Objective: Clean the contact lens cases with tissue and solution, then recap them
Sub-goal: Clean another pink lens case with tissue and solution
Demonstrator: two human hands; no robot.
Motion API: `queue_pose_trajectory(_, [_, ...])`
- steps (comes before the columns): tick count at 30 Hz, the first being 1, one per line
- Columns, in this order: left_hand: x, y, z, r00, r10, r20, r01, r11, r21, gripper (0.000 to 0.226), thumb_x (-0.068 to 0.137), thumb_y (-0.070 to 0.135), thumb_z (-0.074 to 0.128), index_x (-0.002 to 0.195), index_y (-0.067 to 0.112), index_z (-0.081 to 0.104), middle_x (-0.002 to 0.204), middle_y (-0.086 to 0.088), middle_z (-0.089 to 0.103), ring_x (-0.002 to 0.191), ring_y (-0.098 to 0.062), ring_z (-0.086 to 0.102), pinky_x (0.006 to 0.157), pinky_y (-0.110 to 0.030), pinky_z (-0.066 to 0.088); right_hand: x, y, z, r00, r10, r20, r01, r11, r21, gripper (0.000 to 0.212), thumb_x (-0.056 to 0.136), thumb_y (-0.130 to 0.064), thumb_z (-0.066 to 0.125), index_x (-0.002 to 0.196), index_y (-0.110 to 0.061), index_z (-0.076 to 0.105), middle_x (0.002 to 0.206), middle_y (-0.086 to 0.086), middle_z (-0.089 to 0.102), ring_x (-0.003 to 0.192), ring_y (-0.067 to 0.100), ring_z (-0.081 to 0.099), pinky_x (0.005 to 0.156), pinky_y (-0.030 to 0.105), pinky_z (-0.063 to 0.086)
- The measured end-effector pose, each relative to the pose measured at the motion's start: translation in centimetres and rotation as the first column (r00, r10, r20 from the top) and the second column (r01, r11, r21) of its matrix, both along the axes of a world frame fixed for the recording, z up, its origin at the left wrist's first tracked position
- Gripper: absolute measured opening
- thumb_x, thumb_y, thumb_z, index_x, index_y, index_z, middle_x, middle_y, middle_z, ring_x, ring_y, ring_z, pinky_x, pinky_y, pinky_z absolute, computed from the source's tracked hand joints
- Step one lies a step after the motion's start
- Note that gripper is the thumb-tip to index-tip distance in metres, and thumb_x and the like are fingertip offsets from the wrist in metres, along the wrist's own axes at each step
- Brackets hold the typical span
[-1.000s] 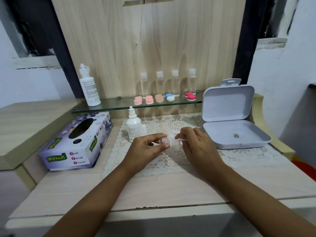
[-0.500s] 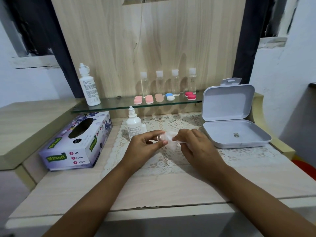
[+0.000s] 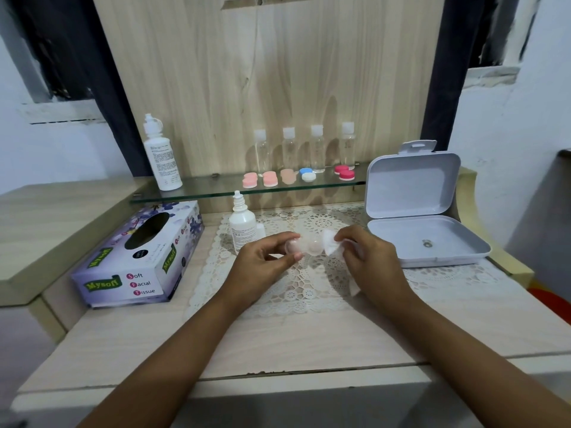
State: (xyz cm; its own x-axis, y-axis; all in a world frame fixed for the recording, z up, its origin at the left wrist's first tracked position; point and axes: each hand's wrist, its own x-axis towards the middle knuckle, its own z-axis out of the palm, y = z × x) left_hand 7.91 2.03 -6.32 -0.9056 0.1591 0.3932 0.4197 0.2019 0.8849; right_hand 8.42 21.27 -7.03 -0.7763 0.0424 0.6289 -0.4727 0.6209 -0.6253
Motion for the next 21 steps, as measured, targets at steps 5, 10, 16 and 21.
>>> queue_pose_trajectory(5, [0.05, 0.01, -0.03, 0.999, -0.019, -0.038, 0.018, 0.999, -0.034, 0.029, 0.079, 0.009, 0.071, 0.096, 0.033, 0.068, 0.086, 0.016, 0.070, 0.080, -0.001, 0.064, 0.070, -0.018, 0.052, 0.47, -0.37, 0.65, 0.976, 0.144, 0.162, -0.119, 0.981, -0.155, 0.018, 0.089, -0.013, 0.057, 0.101, -0.017, 0.070, 0.092, -0.015, 0.062, 0.082, -0.004, 0.059, 0.080, 0.019, 0.049])
queue_pose_trajectory(10, [-0.06, 0.13, -0.26, 0.998, -0.031, -0.062, 0.027, 0.997, -0.066, 0.028, 0.078, 0.010, 0.072, 0.095, 0.033, 0.069, 0.094, 0.022, 0.069, 0.084, -0.005, 0.065, 0.073, -0.024, 0.056, 0.69, -0.79, 0.69, 0.959, 0.178, 0.220, -0.162, 0.983, -0.090, 0.016, 0.083, -0.022, 0.067, 0.099, -0.020, 0.069, 0.093, -0.010, 0.065, 0.090, 0.007, 0.060, 0.084, 0.024, 0.047])
queue_pose_trajectory(16, [-0.13, 0.09, -0.23, 0.998, -0.016, -0.056, 0.011, 0.996, -0.088, 0.020, 0.082, 0.017, 0.068, 0.090, 0.035, 0.070, 0.093, 0.020, 0.071, 0.090, -0.005, 0.065, 0.077, -0.018, 0.052, 0.45, -0.55, 0.27, 0.970, 0.190, 0.152, -0.189, 0.982, -0.023, 0.012, 0.081, -0.016, 0.070, 0.087, -0.025, 0.065, 0.091, -0.005, 0.067, 0.086, 0.008, 0.060, 0.078, 0.016, 0.044])
queue_pose_trajectory(21, [-0.31, -0.06, -0.45, 0.998, 0.006, -0.065, -0.019, 0.980, -0.197, 0.017, 0.087, 0.017, 0.063, 0.094, 0.032, 0.064, 0.093, 0.009, 0.069, 0.091, -0.001, 0.063, 0.076, -0.013, 0.048, 0.07, -0.41, -0.19, 0.969, 0.245, 0.041, -0.248, 0.945, 0.214, 0.019, 0.076, -0.016, 0.063, 0.090, -0.006, 0.070, 0.091, 0.005, 0.069, 0.087, 0.008, 0.058, 0.079, 0.008, 0.039])
